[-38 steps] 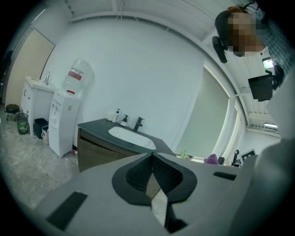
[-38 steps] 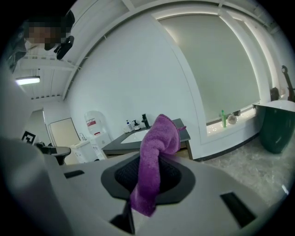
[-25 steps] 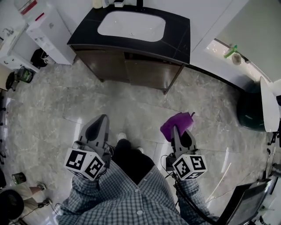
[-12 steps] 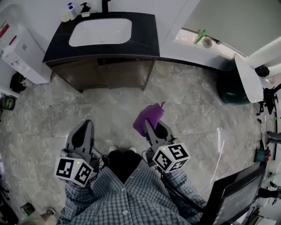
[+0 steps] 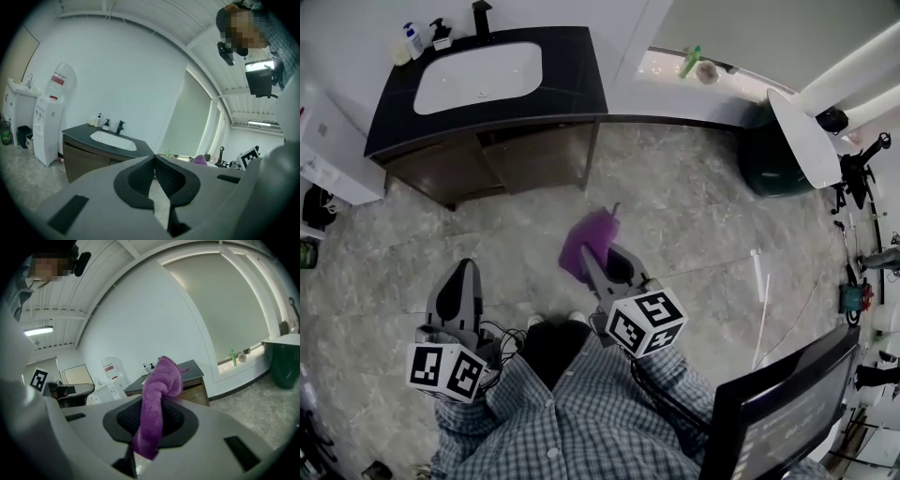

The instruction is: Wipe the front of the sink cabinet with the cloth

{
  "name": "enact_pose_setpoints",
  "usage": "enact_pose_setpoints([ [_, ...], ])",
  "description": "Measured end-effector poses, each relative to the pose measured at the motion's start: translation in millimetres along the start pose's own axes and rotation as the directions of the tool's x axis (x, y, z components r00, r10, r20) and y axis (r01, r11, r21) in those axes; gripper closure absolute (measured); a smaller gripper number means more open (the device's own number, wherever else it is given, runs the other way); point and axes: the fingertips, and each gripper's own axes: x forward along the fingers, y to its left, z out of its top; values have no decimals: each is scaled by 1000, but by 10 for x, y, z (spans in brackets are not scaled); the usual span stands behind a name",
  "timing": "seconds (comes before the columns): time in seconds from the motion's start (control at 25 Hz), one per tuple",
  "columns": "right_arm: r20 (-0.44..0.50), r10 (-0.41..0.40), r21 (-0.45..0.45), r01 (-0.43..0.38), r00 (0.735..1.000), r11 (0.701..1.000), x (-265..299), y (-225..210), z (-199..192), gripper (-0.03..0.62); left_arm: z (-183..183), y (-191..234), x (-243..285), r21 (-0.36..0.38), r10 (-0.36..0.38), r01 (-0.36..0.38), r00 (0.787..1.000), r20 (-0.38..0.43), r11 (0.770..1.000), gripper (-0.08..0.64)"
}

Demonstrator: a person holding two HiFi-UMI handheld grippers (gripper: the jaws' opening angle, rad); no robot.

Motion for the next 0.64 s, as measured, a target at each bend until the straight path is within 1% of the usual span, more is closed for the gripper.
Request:
enact_pose_setpoints([
  [0.16, 5, 3, 39, -3, 1000, 999, -3, -10, 11, 515, -12, -6, 53, 0, -16, 16, 1000, -3, 1000, 549],
  [0.28, 8, -17, 66, 17, 1000, 998, -85, -78, -4, 515, -46, -58, 101, 0, -35, 35, 999, -12, 999, 549],
  [0.44, 8, -32, 81, 32, 999, 996, -97, -94, -29, 515, -28, -30, 112, 1, -48, 48, 999, -22, 999, 549],
  [0.64, 6, -50, 90, 49, 999, 995, -105, -110, -55, 515, -25, 10, 114, 22, -58, 58, 998, -22, 998, 549],
])
